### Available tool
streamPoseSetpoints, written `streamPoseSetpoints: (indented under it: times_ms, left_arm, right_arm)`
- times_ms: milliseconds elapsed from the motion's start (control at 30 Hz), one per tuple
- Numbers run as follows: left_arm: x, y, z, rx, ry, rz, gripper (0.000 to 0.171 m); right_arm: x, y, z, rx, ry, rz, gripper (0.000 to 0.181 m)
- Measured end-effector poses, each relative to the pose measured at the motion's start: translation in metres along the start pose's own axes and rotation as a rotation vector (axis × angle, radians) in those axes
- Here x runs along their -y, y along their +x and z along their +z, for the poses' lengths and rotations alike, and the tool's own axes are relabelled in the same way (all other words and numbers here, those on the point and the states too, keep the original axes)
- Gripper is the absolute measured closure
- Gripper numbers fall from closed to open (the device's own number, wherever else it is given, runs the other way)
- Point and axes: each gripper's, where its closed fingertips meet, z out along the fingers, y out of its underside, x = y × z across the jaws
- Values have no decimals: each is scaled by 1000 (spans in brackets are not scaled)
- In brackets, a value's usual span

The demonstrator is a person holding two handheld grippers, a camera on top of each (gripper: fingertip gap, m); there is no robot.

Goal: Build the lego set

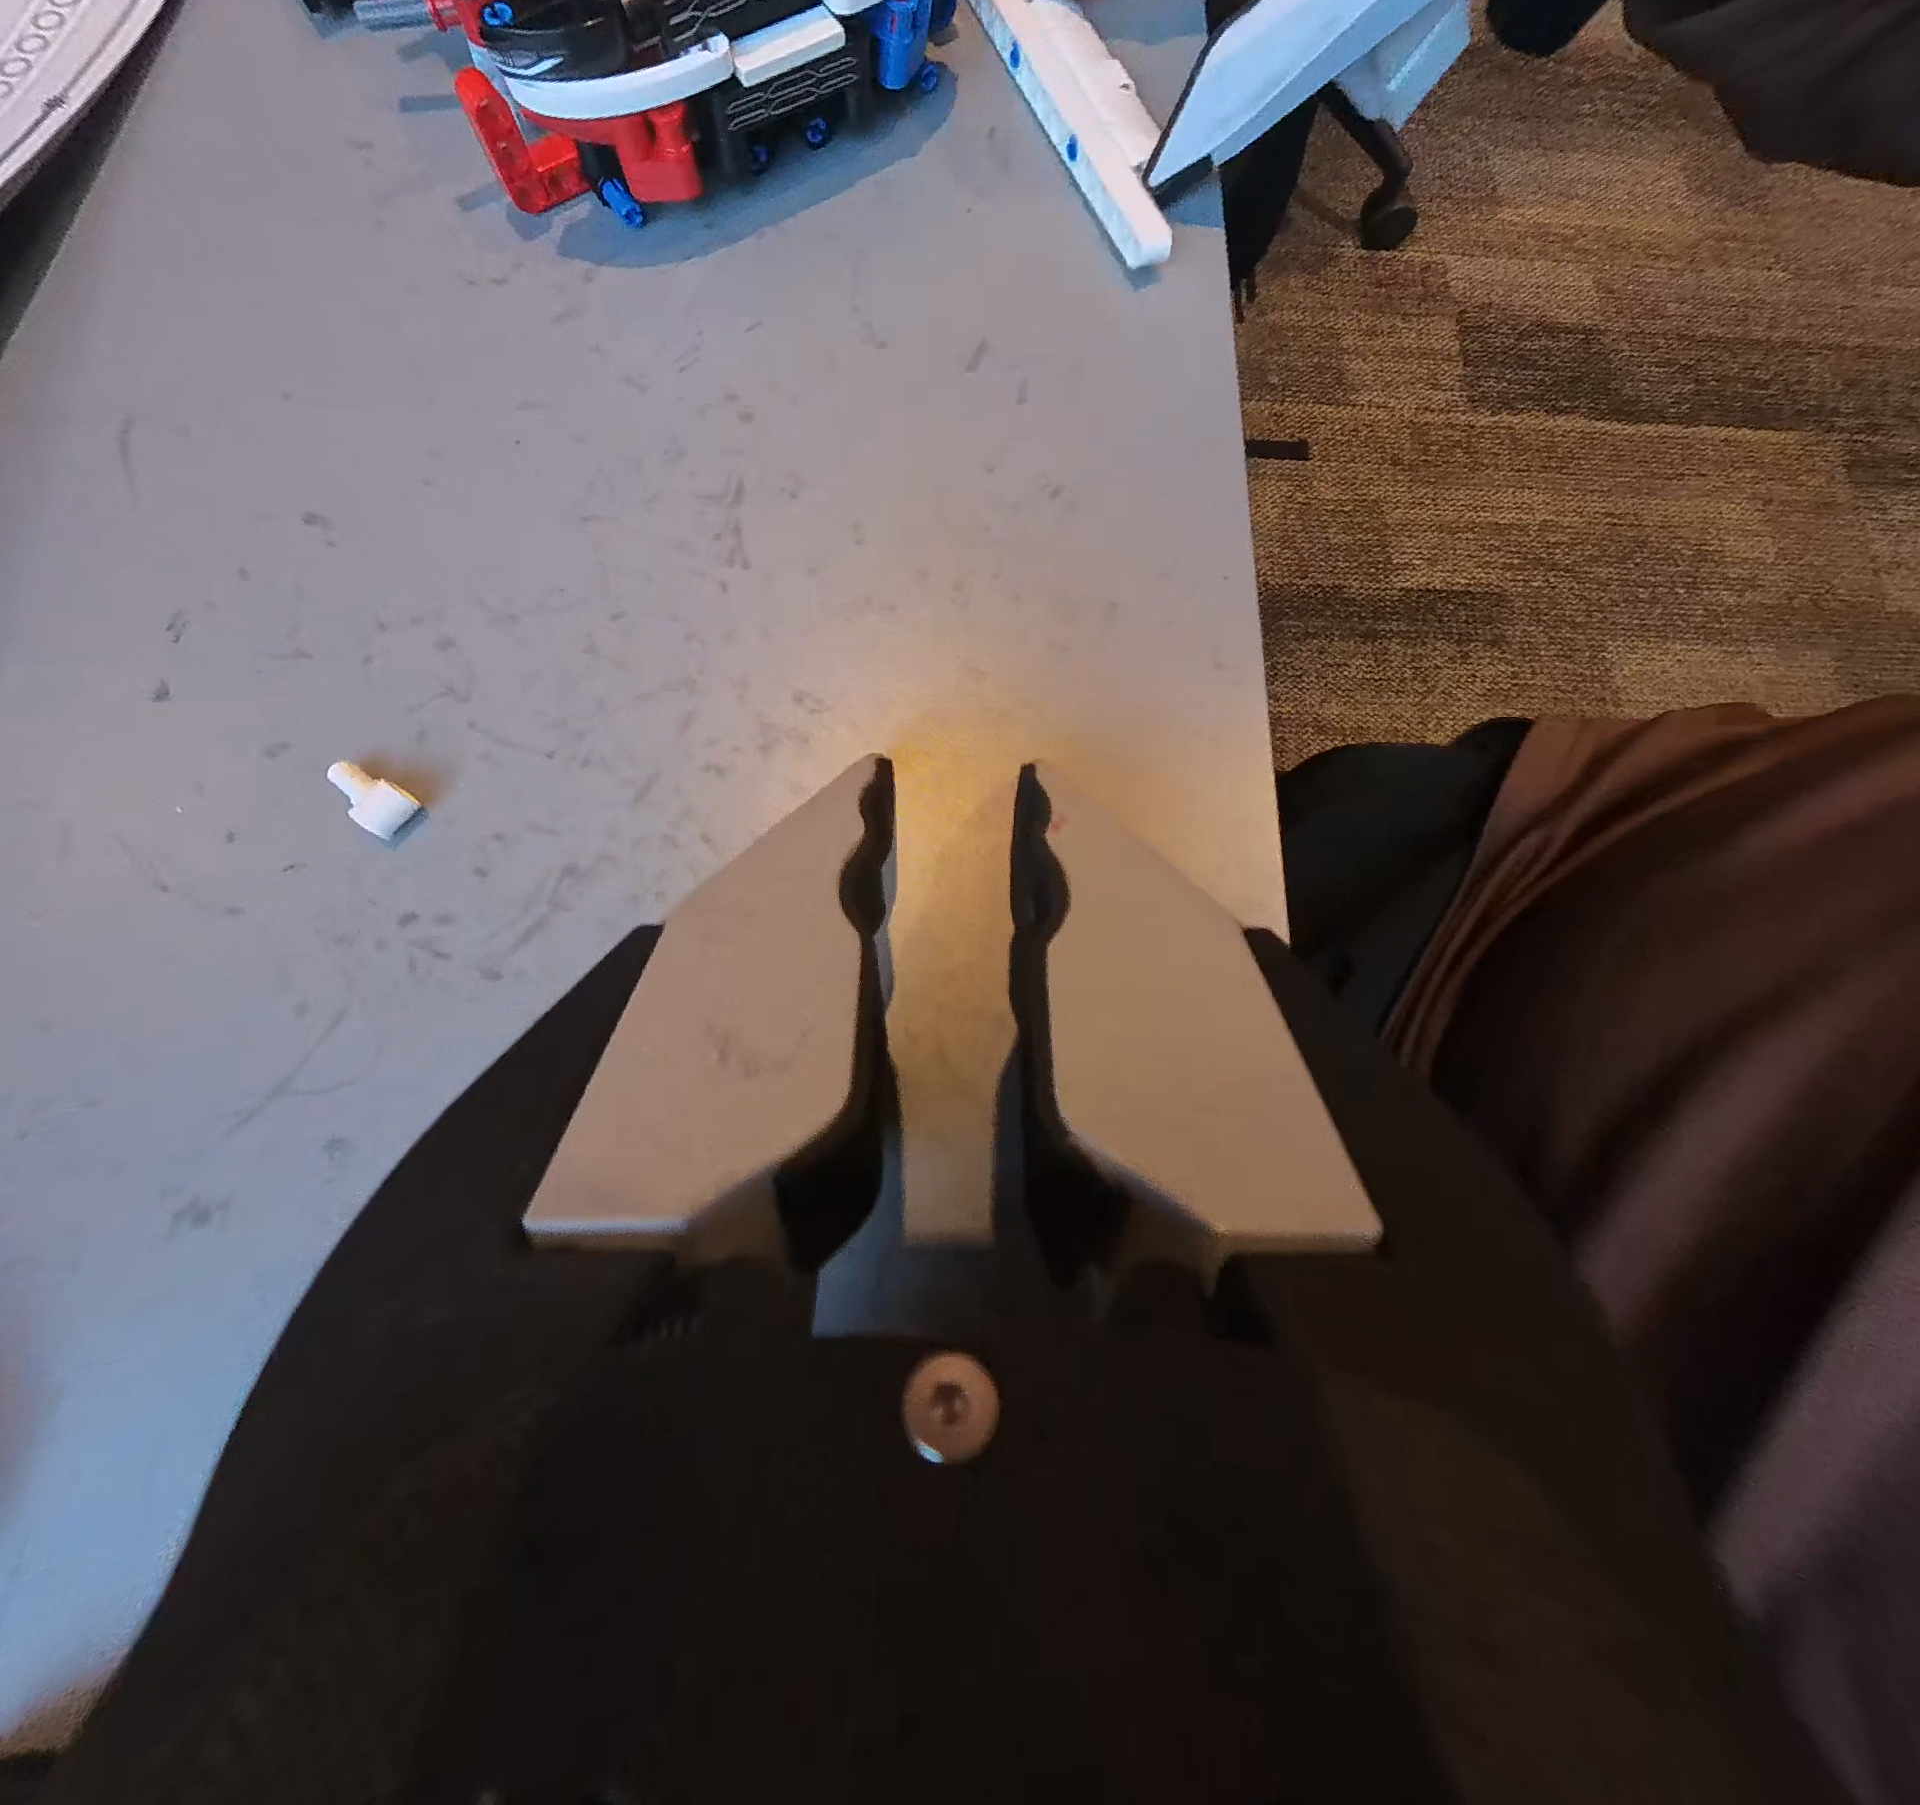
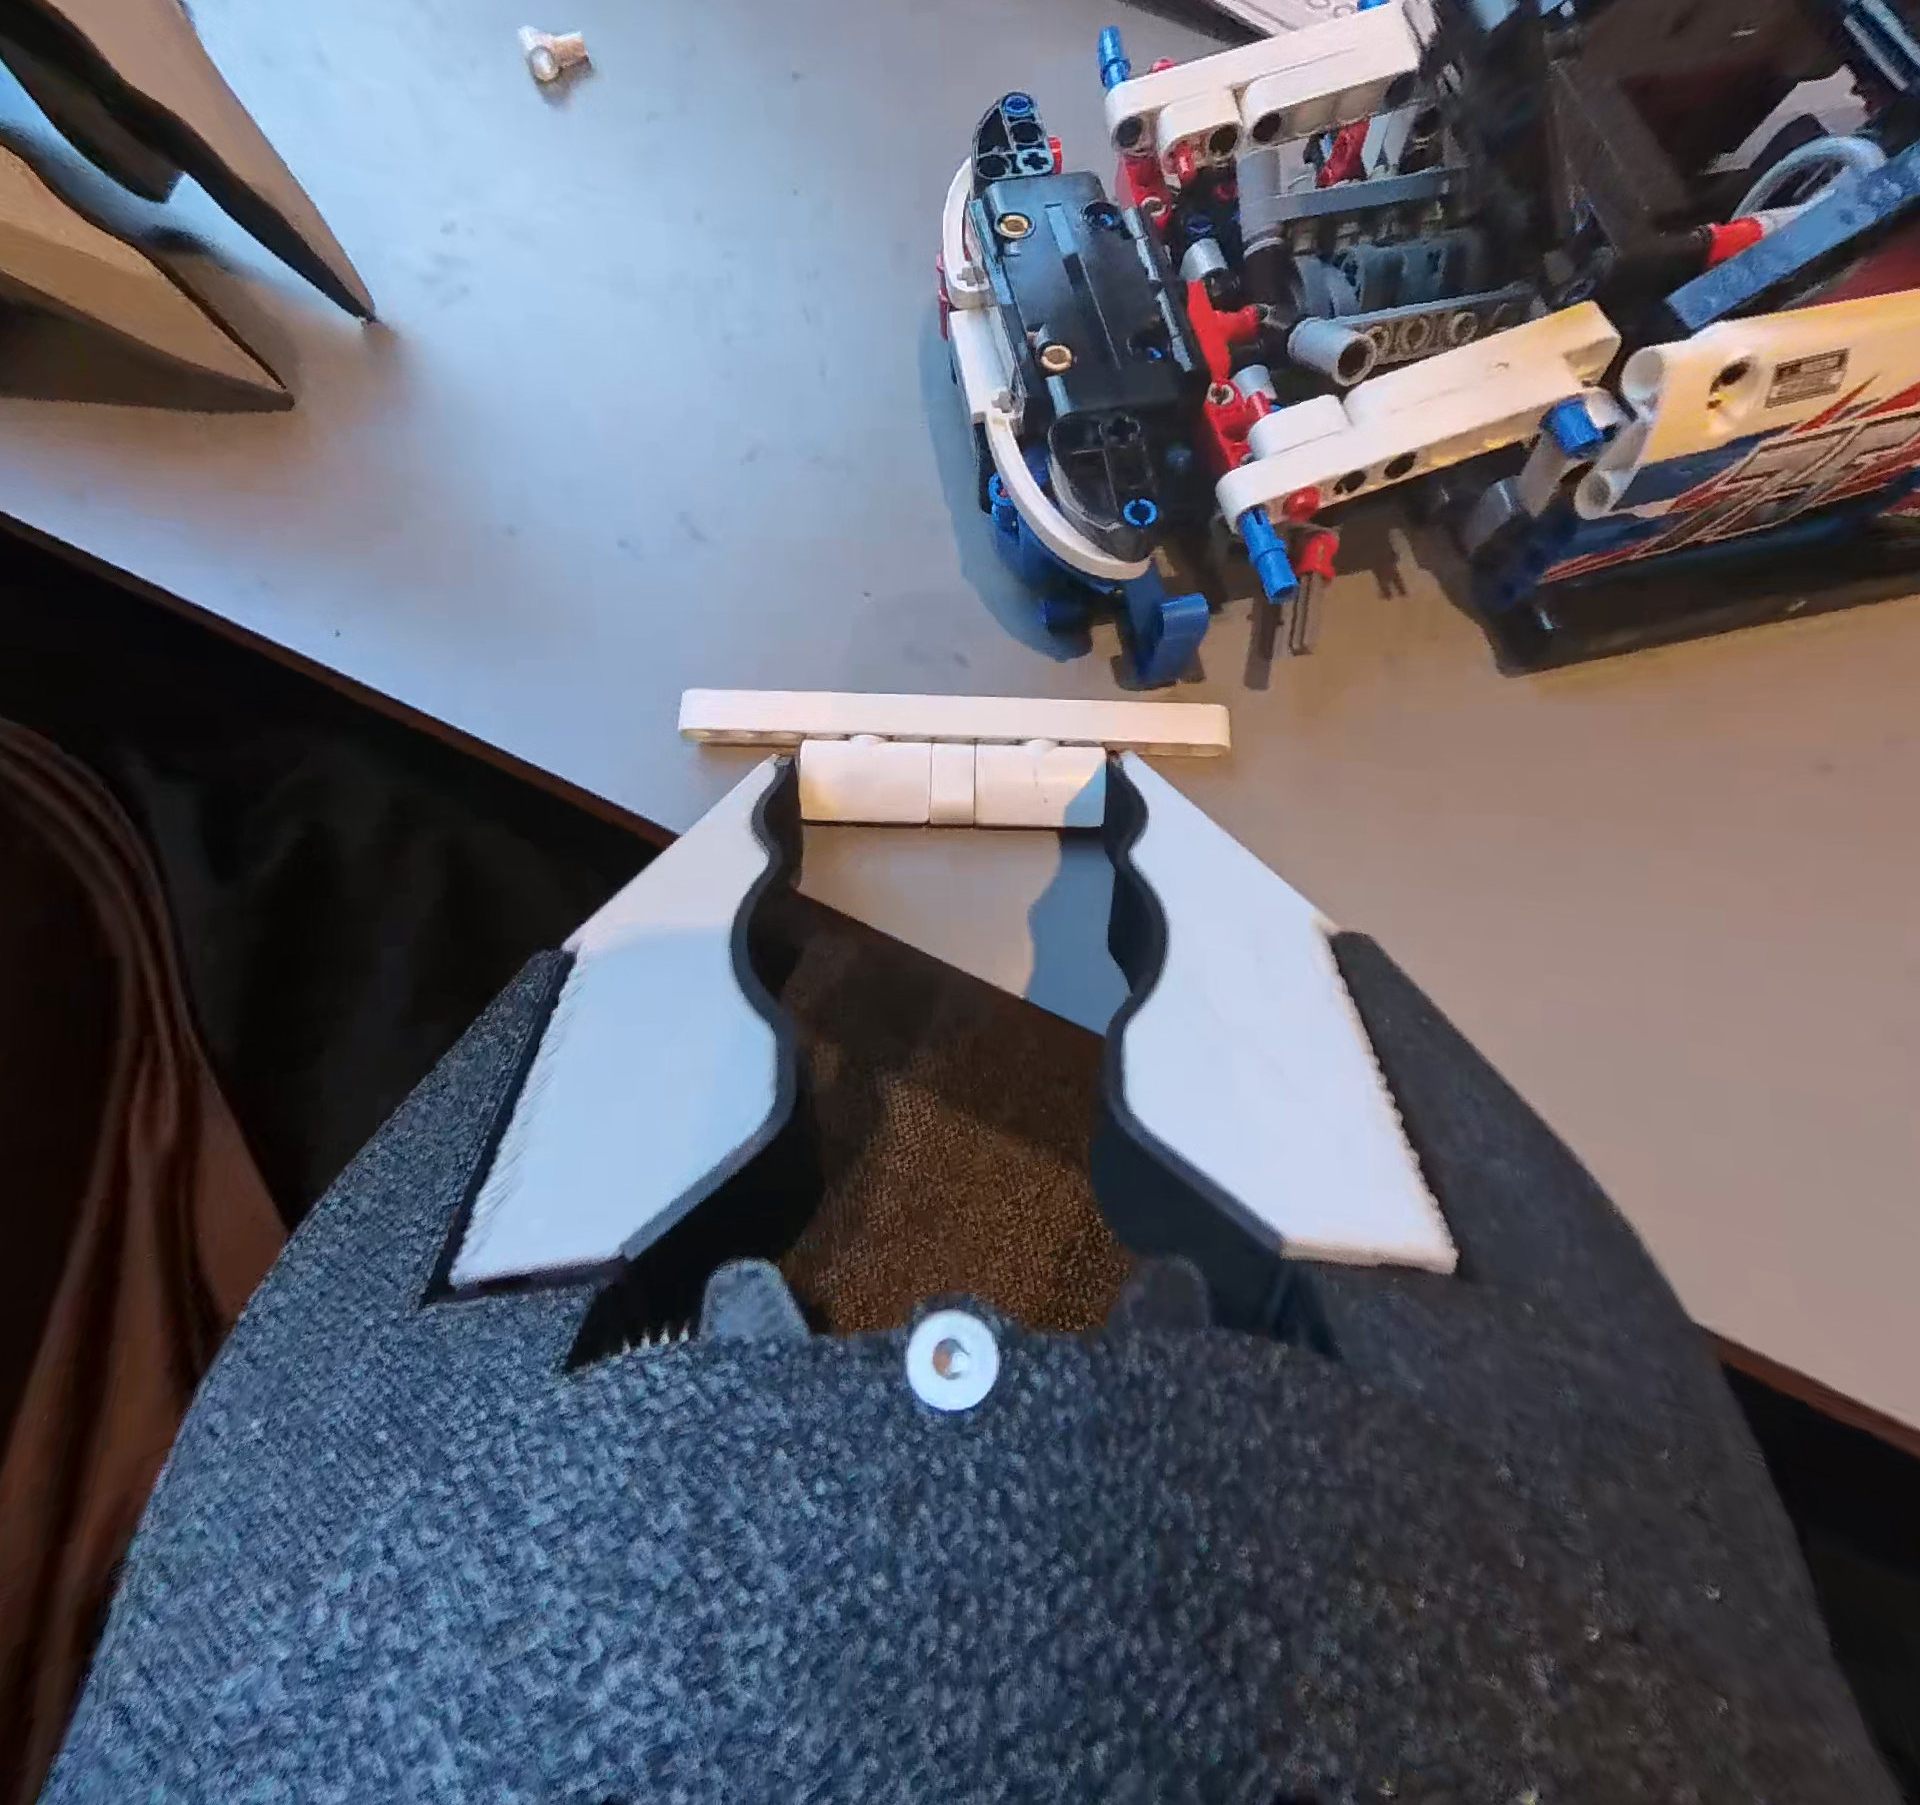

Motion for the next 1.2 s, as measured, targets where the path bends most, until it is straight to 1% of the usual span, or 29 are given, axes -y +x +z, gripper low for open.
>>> streamPoseSetpoints:
  times_ms: [67, 133, 200, 267, 300, 367, 400, 433, 467, 500, 567, 600, 633, 667, 700, 733, 767, 800, 867, 933, 1033, 1067, 1100, 1133, 1167, 1200]
  left_arm:
    - [-3, 1, -3, 7, 0, -6, 151]
    - [-10, 0, -11, 24, 0, -16, 152]
    - [-21, -5, -23, 57, 1, -34, 152]
    - [-33, -11, -36, 86, 4, -60, 153]
    - [-37, -15, -42, 100, 10, -77, 153]
    - [-40, -23, -54, 124, 44, -109, 153]
    - [-41, -29, -59, 142, 67, -126, 153]
    - [-43, -36, -65, 165, 83, -146, 152]
    - [-46, -41, -71, 186, 91, -167, 152]
    - [-52, -45, -78, 206, 95, -187, 151]
    - [-59, -48, -90, 228, 116, -219, 151]
    - [-60, -47, -94, 220, 127, -224, 151]
    - [-63, -43, -94, 191, 116, -229, 151]
    - [-69, -37, -91, 156, 79, -246, 150]
    - [-75, -33, -87, 132, 38, -257, 149]
    - [-75, -30, -86, 135, 38, -244, 149]
    - [-74, -29, -87, 146, 42, -222, 149]
    - [-73, -28, -86, 156, 40, -208, 149]
    - [-72, -24, -83, 154, 28, -198, 148]
    - [-69, -23, -79, 156, 24, -190, 148]
    - [-62, -29, -75, 171, 36, -217, 145]
    - [-59, -32, -74, 171, 37, -240, 143]
    - [-57, -35, -73, 180, 33, -262, 143]
    - [-56, -39, -74, 192, 23, -282, 143]
    - [-56, -42, -75, 205, 12, -301, 142]
    - [-55, -43, -75, 209, 3, -322, 138]
  right_arm:
    - [1, -4, -4, -3, 18, 15, 123]
    - [13, -16, -16, -2, 69, 7, 123]
    - [46, -38, -37, 10, 145, -58, 123]
    - [93, -60, -55, 32, 213, -162, 123]
    - [117, -72, -56, 64, 232, -208, 123]
    - [153, -100, -42, 150, 246, -303, 123]
    - [162, -113, -25, 189, 234, -347, 124]
    - [164, -125, -1, 231, 191, -375, 123]
    - [158, -138, 24, 283, 141, -392, 123]
    - [149, -151, 49, 335, 97, -404, 123]
    - [119, -167, 95, 375, -8, -434, 123]
    - [103, -172, 112, 392, -65, -463, 123]
    - [99, -179, 118, 417, -59, -481, 124]
    - [105, -187, 113, 462, -9, -490, 138]
    - [108, -191, 109, 482, -3, -515, 150]
    - [112, -189, 109, 452, 6, -529, 145]
    - [116, -184, 110, 411, 11, -524, 133]
    - [114, -182, 111, 407, -10, -506, 129]
    - [107, -180, 113, 420, -52, -480, 121]
    - [104, -177, 116, 422, -50, -512, 120]
    - [106, -180, 123, 479, -63, -482, 104]
    - [105, -184, 124, 511, -76, -459, 104]
    - [103, -188, 123, 535, -88, -446, 108]
    - [101, -191, 122, 542, -97, -447, 114]
    - [99, -193, 120, 533, -96, -457, 116]
    - [98, -197, 117, 535, -86, -465, 118]
